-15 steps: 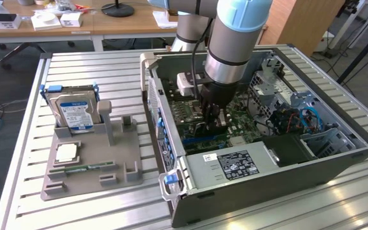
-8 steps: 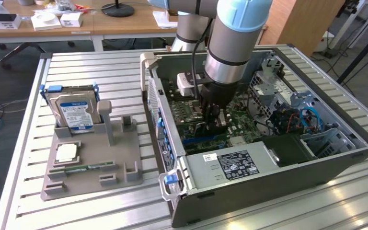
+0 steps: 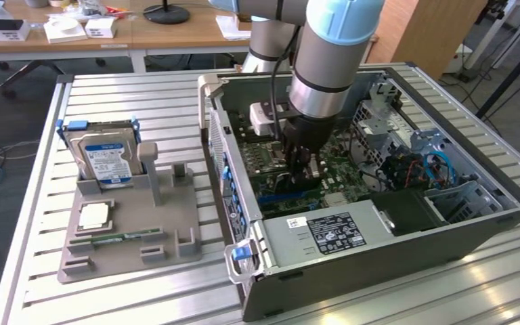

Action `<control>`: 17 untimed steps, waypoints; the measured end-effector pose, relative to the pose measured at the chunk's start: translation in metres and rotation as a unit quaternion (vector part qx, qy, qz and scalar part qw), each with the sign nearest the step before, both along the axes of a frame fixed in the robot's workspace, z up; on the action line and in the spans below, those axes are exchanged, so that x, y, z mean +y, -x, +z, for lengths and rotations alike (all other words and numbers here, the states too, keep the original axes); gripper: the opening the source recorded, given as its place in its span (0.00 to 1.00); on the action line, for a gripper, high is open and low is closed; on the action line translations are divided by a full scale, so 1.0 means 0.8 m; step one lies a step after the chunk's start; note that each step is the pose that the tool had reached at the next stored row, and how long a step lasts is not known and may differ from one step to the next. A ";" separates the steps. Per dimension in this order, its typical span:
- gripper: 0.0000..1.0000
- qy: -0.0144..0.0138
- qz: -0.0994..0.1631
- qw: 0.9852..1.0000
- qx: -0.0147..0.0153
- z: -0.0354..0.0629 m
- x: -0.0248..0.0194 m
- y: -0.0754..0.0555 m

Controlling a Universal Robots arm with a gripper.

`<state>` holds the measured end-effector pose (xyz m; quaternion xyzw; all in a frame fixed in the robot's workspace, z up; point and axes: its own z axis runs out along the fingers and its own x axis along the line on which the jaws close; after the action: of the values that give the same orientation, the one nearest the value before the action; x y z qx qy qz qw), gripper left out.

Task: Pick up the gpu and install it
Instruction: 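Insert the gpu into the slot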

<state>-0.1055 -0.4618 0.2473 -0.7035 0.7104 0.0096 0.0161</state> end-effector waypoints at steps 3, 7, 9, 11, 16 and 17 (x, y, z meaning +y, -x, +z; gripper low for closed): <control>0.26 0.000 0.000 1.000 0.000 0.000 -0.0001 0.002; 0.26 0.000 0.000 1.000 0.000 0.000 -0.0001 0.003; 0.26 0.000 0.000 1.000 0.000 -0.001 -0.0001 0.003; 0.26 0.000 0.000 1.000 0.000 -0.001 0.0000 0.003; 0.26 0.000 0.000 1.000 0.000 -0.002 0.0000 0.004; 0.26 0.000 0.000 1.000 0.000 -0.002 0.0000 0.004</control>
<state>-0.1086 -0.4618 0.2458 -0.7037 0.7102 0.0094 0.0164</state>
